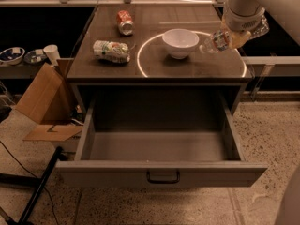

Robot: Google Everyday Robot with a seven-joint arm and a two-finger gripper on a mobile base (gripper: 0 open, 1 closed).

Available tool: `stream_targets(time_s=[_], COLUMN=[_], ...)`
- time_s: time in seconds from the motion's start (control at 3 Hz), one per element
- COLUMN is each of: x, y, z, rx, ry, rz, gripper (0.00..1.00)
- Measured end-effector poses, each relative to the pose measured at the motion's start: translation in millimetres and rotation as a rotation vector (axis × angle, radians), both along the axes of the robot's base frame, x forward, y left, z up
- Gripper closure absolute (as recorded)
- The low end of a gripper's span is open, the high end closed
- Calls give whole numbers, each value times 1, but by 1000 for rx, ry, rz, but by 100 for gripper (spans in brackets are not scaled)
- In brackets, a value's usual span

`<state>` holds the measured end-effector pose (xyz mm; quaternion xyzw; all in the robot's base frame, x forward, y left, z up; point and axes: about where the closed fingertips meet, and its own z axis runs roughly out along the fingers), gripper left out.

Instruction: Pick water bottle from top drawer and place on counter

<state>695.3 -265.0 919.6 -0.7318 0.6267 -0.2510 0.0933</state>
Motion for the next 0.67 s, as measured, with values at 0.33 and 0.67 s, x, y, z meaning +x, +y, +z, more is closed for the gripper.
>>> stream_targets(time_s=[0.33, 0.67], x=[14, 19], y=[7, 10], z=[-21, -33], rx=[19, 25], ry=[-36, -46], rz=[-76, -124], gripper=[98, 75])
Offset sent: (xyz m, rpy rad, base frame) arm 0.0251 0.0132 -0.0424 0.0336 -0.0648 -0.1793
